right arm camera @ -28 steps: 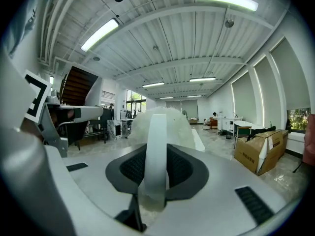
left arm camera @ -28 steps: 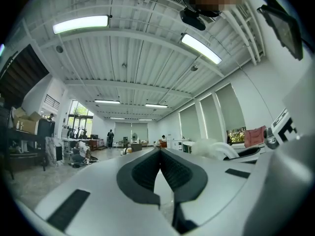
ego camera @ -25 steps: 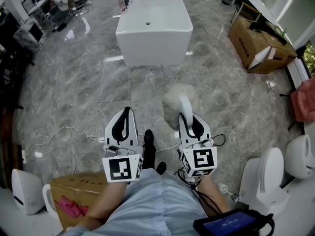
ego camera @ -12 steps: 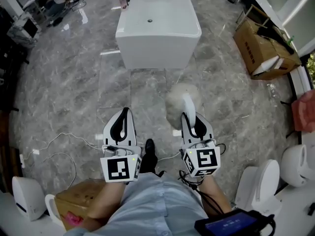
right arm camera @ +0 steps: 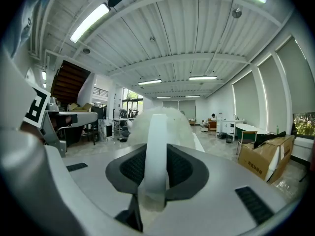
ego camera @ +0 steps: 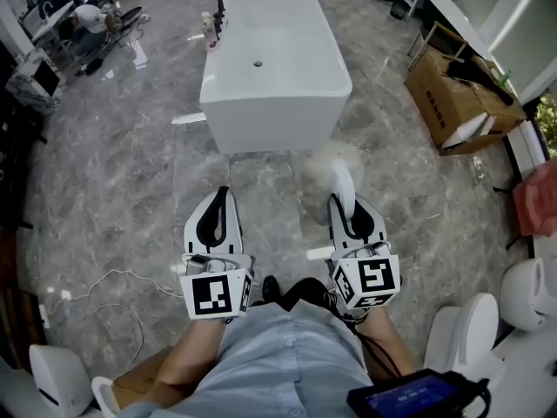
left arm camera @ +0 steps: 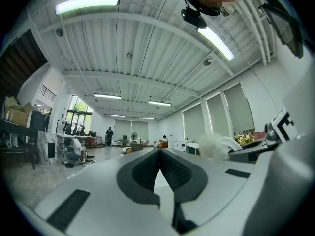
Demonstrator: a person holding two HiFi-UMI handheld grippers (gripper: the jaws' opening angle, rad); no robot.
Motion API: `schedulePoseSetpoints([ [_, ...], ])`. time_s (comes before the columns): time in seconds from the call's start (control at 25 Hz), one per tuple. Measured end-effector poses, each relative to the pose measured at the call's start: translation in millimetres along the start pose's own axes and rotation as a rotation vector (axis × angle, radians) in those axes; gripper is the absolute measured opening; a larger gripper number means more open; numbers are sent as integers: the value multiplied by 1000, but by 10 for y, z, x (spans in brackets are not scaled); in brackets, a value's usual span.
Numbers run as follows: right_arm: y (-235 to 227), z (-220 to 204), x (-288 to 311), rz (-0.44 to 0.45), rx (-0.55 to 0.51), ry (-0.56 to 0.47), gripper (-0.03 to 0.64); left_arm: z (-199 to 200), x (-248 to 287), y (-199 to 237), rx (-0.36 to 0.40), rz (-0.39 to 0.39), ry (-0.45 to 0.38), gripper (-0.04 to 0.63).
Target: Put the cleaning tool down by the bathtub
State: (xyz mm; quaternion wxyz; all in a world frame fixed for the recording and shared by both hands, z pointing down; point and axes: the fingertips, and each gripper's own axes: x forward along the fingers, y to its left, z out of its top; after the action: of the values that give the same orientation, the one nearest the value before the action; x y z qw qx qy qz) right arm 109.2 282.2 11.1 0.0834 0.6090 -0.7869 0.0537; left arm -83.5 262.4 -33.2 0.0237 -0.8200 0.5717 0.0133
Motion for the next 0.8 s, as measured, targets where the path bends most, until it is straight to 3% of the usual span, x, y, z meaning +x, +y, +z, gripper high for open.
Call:
schedulePoseSetpoints([
  [0.48,-810,-158,886,-14,34,34,95,-390,1172,-232,23,-36,71,15],
  [0.8,-1635,-190,1874,81,20,83,95,-504,2426,-432,31,14,96,16],
])
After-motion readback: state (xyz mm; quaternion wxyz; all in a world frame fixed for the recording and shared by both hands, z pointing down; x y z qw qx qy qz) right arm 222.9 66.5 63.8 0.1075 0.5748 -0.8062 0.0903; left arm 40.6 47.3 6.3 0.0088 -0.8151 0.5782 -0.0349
